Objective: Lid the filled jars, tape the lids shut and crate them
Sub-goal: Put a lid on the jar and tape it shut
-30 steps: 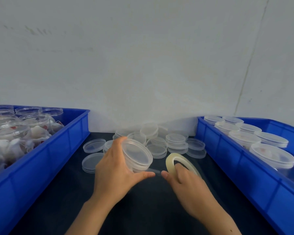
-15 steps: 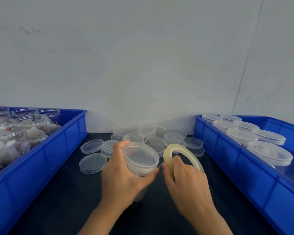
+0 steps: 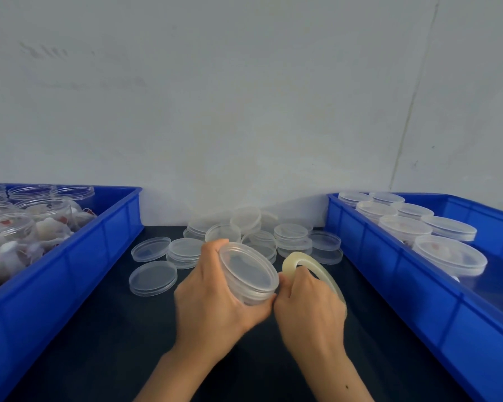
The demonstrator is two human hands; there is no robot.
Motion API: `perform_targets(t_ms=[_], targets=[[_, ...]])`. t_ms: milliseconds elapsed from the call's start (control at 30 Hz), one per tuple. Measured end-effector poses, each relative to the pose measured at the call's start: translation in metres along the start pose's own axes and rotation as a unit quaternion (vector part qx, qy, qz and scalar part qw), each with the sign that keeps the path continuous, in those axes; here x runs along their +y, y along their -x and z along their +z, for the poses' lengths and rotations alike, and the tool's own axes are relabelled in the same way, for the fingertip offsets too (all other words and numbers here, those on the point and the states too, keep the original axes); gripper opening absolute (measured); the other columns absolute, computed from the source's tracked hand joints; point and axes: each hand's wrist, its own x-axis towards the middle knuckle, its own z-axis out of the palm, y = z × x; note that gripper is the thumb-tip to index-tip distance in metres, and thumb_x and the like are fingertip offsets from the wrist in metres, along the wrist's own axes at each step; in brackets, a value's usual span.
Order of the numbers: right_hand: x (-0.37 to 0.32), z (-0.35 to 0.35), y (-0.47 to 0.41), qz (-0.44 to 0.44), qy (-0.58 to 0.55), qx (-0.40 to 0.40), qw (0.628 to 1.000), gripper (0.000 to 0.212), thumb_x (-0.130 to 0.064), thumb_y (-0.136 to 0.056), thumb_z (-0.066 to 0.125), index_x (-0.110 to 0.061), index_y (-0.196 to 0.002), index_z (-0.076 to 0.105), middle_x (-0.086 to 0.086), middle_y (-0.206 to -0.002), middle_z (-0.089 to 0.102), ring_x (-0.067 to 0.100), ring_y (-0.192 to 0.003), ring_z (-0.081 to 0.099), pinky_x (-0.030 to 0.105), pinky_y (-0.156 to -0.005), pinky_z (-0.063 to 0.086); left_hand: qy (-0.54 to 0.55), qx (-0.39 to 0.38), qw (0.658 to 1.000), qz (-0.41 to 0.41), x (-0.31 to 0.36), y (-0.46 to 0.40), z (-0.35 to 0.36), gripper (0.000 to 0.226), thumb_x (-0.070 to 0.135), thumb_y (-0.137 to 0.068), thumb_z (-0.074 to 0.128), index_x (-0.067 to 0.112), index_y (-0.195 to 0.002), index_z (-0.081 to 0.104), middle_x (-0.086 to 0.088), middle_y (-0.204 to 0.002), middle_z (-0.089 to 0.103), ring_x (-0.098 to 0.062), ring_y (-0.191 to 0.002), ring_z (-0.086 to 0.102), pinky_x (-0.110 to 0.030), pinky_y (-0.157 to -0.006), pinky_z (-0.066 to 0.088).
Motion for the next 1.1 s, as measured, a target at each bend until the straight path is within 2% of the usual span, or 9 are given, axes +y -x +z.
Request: perform_targets(t_ms=[67, 167, 333, 400, 500, 633, 733, 967, 1100], targets=[[0.0, -0.001, -0.002, 0.013, -0.009, 0.009, 1.0, 0.033, -0.042, -0.102, 0.03, -0.021, -0.078, 0.043, -0.009, -0.061, 0.044, 0.006, -0.051, 0.039, 0.017, -0.047, 0.023, -0.001, -0.001, 1.0, 0.017, 0.004, -0.001, -0.002, 0.089, 0.076, -0.051, 0.066, 0.014, -0.113, 0.05, 0.016, -0.09, 0.052, -0.005, -0.072, 0.051, -0.016, -0.057, 0.034], [0.001, -0.003, -0.003, 0.015, -0.028, 0.02, 0.999, 0.036, -0.04, -0.101, 0.032, -0.022, -0.071, 0.035, -0.009, -0.058, 0.04, 0.007, -0.049, 0.037, 0.016, -0.047, 0.025, 0.001, -0.006, 1.0, 0.025, 0.006, -0.004, -0.005, 0.089, 0.074, -0.051, 0.064, 0.014, -0.115, 0.049, 0.016, -0.09, 0.054, -0.006, -0.075, 0.053, -0.022, -0.061, 0.038], [0.0, -0.007, -0.004, 0.021, -0.047, 0.018, 0.999, 0.037, -0.039, -0.102, 0.032, -0.023, -0.069, 0.029, -0.009, -0.06, 0.039, 0.007, -0.051, 0.036, 0.021, -0.05, 0.029, -0.01, -0.015, 0.999, 0.036, 0.008, -0.006, -0.009, 0.088, 0.059, -0.047, 0.077, 0.013, -0.116, 0.049, 0.014, -0.091, 0.054, -0.009, -0.074, 0.056, -0.023, -0.062, 0.039], [0.0, -0.008, -0.006, 0.022, -0.049, 0.015, 0.998, 0.035, -0.036, -0.101, 0.032, -0.022, -0.069, 0.028, -0.009, -0.06, 0.038, 0.008, -0.052, 0.034, 0.022, -0.049, 0.027, -0.018, -0.019, 0.999, 0.043, 0.009, -0.007, -0.011, 0.088, 0.056, -0.046, 0.079, 0.01, -0.115, 0.051, 0.013, -0.09, 0.054, -0.012, -0.073, 0.06, -0.024, -0.061, 0.04], [0.001, -0.011, -0.008, 0.023, -0.05, 0.015, 0.998, 0.029, -0.031, -0.1, 0.032, -0.021, -0.072, 0.03, -0.009, -0.06, 0.037, 0.008, -0.051, 0.032, 0.022, -0.047, 0.022, -0.018, -0.028, 0.998, 0.052, 0.013, -0.01, -0.011, 0.088, 0.056, -0.046, 0.079, 0.009, -0.115, 0.051, 0.013, -0.089, 0.054, -0.007, -0.072, 0.054, -0.024, -0.06, 0.04], [0.002, -0.013, -0.01, 0.031, -0.06, 0.019, 0.998, 0.028, -0.031, -0.1, 0.032, -0.019, -0.075, 0.034, -0.008, -0.061, 0.039, 0.007, -0.051, 0.033, 0.023, -0.048, 0.024, -0.011, -0.045, 0.997, 0.055, 0.015, -0.011, -0.014, 0.089, 0.059, -0.044, 0.077, 0.011, -0.114, 0.05, 0.015, -0.089, 0.052, -0.005, -0.073, 0.05, -0.015, -0.059, 0.034], [0.002, -0.014, -0.012, 0.037, -0.053, 0.016, 0.998, 0.028, -0.03, -0.1, 0.032, -0.019, -0.075, 0.034, -0.007, -0.061, 0.041, 0.007, -0.051, 0.033, 0.023, -0.047, 0.021, -0.008, -0.059, 0.997, 0.055, 0.015, -0.009, -0.015, 0.091, 0.06, -0.042, 0.076, 0.012, -0.115, 0.05, 0.015, -0.09, 0.054, -0.004, -0.073, 0.05, -0.007, -0.063, 0.03], [0.005, -0.013, -0.016, 0.043, -0.057, 0.012, 0.997, 0.029, -0.03, -0.1, 0.031, -0.019, -0.075, 0.041, -0.007, -0.062, 0.044, 0.007, -0.051, 0.035, 0.022, -0.047, 0.022, -0.001, -0.068, 0.997, 0.047, 0.013, -0.008, -0.017, 0.094, 0.06, -0.04, 0.079, 0.017, -0.117, 0.047, 0.022, -0.09, 0.05, -0.007, -0.076, 0.053, -0.019, -0.063, 0.037], [0.004, -0.007, -0.017, 0.033, -0.041, 0.016, 0.999, 0.031, -0.03, -0.101, 0.032, -0.021, -0.072, 0.042, -0.006, -0.063, 0.048, 0.005, -0.051, 0.039, 0.021, -0.046, 0.025, 0.014, -0.088, 0.996, 0.025, 0.016, -0.01, -0.019, 0.097, 0.054, -0.04, 0.087, 0.02, -0.12, 0.045, 0.02, -0.093, 0.053, -0.009, -0.083, 0.055, -0.026, -0.072, 0.04]])
